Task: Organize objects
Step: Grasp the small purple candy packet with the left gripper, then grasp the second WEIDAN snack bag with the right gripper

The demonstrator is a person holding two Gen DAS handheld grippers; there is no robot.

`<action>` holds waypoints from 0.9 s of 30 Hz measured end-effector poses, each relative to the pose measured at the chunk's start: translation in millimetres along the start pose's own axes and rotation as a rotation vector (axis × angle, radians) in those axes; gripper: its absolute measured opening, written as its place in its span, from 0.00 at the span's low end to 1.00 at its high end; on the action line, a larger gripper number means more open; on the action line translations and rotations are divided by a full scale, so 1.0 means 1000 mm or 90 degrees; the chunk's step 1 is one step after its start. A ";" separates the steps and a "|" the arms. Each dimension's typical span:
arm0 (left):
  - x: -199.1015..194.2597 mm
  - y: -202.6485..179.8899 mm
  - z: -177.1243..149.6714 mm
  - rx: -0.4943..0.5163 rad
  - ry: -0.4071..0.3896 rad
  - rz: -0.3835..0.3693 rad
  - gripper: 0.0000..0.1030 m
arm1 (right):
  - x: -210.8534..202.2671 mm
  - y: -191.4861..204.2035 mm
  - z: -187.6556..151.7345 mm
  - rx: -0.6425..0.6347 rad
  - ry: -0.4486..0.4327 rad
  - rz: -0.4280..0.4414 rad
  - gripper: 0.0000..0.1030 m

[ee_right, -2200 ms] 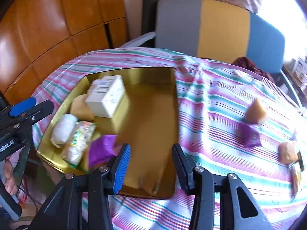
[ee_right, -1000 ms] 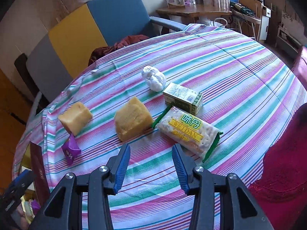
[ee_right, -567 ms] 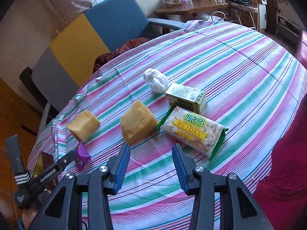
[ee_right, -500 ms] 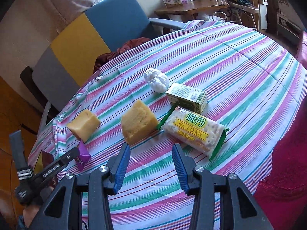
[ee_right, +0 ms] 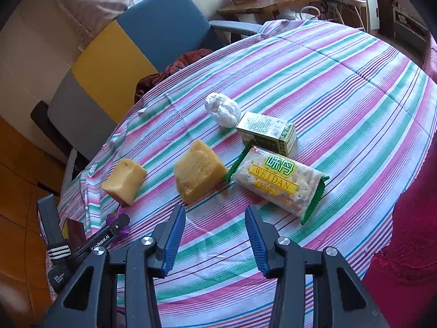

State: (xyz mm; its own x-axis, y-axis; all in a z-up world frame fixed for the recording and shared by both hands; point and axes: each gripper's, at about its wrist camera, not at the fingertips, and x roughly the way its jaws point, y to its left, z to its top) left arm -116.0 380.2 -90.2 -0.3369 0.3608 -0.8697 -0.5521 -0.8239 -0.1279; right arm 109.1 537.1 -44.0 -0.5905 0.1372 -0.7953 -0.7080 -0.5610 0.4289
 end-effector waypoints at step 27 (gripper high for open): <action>0.001 0.000 -0.003 0.013 -0.006 -0.006 0.38 | 0.092 -0.002 0.045 -0.375 0.259 -0.232 0.60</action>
State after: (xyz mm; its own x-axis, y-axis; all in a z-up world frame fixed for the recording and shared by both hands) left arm -114.0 378.8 -92.5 -0.3386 0.3721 -0.8643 -0.5706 -0.8115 -0.1258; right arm 38.9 588.0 -98.5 -0.0933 0.1503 -0.9842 -0.4408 -0.8926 -0.0945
